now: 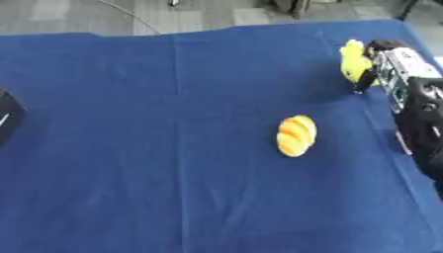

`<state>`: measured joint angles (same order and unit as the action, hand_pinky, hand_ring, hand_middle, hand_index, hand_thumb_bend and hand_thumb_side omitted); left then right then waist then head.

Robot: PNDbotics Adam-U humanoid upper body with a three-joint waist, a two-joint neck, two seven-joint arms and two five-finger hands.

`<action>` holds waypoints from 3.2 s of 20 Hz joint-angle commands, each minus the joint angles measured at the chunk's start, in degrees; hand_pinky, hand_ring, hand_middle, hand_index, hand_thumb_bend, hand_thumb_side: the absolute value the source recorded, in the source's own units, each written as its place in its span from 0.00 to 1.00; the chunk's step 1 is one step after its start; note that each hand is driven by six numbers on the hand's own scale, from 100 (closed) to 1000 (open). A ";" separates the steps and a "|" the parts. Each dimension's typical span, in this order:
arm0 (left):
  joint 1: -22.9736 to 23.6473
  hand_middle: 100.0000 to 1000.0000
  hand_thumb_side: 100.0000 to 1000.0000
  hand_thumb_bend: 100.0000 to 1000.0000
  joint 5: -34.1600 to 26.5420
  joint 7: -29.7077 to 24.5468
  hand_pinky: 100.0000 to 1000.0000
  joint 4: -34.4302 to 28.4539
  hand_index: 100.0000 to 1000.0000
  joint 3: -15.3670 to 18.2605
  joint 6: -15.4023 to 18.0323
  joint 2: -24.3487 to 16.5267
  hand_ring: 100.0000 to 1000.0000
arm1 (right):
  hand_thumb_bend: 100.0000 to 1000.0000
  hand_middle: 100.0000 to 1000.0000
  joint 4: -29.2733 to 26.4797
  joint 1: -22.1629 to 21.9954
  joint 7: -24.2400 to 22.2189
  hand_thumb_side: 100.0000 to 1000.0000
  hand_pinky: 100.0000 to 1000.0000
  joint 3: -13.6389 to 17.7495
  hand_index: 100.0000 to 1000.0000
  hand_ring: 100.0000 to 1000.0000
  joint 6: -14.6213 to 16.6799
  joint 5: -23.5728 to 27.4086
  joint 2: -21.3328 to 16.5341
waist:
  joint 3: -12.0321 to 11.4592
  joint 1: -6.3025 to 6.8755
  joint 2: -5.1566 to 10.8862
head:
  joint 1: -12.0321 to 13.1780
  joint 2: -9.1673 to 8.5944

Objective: Pick up the objects with one hand, pass them to the other hand, and then place them into the box on the other side of the table.

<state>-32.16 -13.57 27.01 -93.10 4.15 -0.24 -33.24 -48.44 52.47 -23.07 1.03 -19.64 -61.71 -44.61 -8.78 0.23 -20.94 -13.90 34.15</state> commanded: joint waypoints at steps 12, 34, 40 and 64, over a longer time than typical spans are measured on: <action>0.33 0.78 0.64 0.53 1.02 0.22 0.83 -1.28 0.81 0.33 -0.06 -2.00 0.76 | 0.00 0.42 -16.60 -4.03 3.93 0.00 0.80 0.72 0.61 0.61 -1.55 28.58 -3.76 | 0.79 -0.28 3.14 | 1.99 1.70; -5.45 0.71 0.52 0.55 9.74 -10.79 0.80 -15.53 0.78 -6.21 -10.15 -7.85 0.73 | 0.00 0.37 -51.22 -18.84 32.12 0.00 0.78 -11.36 0.61 0.53 0.32 63.17 13.63 | 0.12 -0.35 5.31 | 5.94 4.51; -10.54 0.72 0.51 0.55 14.02 -19.37 0.80 -20.89 0.79 -10.17 -14.72 -10.65 0.74 | 0.00 0.36 -55.47 -20.10 32.19 0.00 0.78 -15.75 0.61 0.52 3.69 63.48 16.89 | -0.22 -0.65 6.06 | 8.06 5.26; -27.78 0.78 0.55 0.46 32.18 -50.89 0.83 -21.49 0.83 -27.97 -16.73 -3.97 0.80 | 0.00 0.37 -48.74 -21.47 29.83 0.00 0.78 -26.07 0.61 0.52 16.66 55.42 28.46 | -1.61 -0.53 7.36 | 9.03 7.92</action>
<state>-58.65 17.67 -22.84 -113.96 -23.73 -16.78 -36.98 -97.08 30.25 6.60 -24.86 -3.81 -5.42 -16.48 -10.31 -0.45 -15.16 -5.08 41.74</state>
